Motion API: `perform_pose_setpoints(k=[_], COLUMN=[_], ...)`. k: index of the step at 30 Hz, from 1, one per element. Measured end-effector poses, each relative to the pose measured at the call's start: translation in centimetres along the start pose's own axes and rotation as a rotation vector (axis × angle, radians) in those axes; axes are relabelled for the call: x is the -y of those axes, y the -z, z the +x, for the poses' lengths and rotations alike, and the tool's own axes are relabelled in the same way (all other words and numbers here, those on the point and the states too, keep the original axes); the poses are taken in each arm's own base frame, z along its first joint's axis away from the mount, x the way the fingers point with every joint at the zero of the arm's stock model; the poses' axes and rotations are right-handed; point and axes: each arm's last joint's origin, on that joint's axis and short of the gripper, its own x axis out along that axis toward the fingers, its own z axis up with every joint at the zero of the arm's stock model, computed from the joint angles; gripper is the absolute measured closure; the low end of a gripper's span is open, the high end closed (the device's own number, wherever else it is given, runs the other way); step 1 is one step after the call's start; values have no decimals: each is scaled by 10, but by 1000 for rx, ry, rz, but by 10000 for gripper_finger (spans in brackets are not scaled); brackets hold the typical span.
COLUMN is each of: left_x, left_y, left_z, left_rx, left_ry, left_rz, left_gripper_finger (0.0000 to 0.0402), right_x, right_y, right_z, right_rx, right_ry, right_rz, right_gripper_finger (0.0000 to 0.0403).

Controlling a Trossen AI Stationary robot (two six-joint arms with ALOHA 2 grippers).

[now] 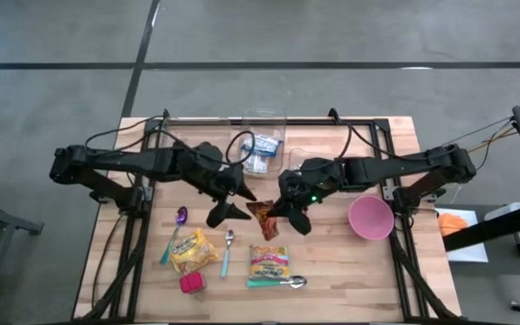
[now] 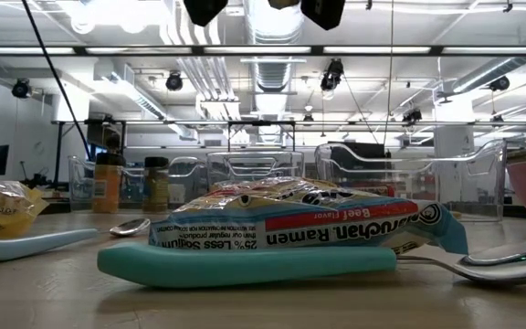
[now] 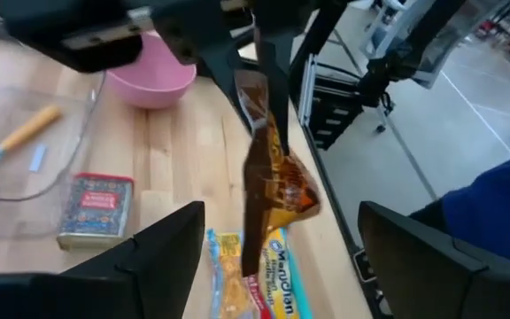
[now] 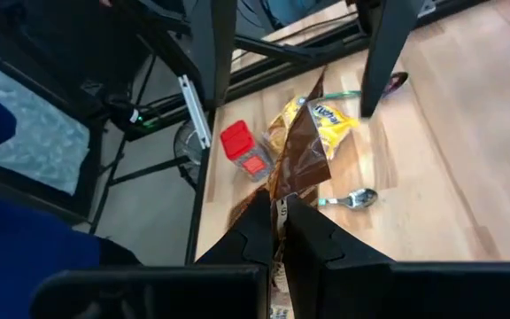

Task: Pick & Place Food Item
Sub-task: Put the orange seasoning pack into the left transparent bin

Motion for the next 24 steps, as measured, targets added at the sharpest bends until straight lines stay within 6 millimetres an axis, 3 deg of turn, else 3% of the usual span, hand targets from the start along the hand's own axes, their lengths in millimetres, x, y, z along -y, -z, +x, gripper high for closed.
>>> perform_pose_setpoints(k=[12, 20, 24], left_x=[-10, -16, -19], left_y=[-3, -3, -3], left_z=[10, 17, 18], left_rx=[14, 6, 5], left_ry=[26, 52, 46], left_rz=[-27, -33, -39], left_gripper_finger=[115, 197, 257], right_x=[1, 2, 2], right_y=[-1, -1, 0], right_z=[4, 5, 6], right_rx=[-2, -4, -17], right_ry=[-38, -45, -53], right_rz=[-16, -17, -19], right_gripper_finger=[395, 395, 395])
